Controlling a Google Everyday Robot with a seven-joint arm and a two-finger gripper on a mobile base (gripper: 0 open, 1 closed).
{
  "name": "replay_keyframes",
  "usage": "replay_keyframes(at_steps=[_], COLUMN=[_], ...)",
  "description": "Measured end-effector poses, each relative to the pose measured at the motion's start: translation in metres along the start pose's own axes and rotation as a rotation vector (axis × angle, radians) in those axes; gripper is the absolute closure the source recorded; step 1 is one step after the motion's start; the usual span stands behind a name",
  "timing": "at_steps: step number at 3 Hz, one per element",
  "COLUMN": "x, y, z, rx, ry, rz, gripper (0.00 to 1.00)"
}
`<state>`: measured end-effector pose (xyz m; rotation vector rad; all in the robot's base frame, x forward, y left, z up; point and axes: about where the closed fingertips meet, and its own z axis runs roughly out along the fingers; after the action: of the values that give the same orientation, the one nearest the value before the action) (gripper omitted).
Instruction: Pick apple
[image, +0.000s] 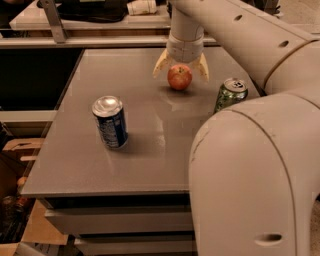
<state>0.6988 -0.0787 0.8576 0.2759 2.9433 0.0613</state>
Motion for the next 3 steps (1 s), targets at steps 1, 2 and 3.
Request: replay_keyframes(at_steps=[1, 2, 3], x=[-0.0022, -0.0028, -0.0049], y=[0.0007, 0.0012, 0.0003], z=[0.0009, 0.0024, -0.0005], rx=[-0.01, -0.019, -0.02], ry=[0.002, 0.005, -0.001], rz=[-0.006, -0.011, -0.02], gripper=[0.41, 0.65, 0.88])
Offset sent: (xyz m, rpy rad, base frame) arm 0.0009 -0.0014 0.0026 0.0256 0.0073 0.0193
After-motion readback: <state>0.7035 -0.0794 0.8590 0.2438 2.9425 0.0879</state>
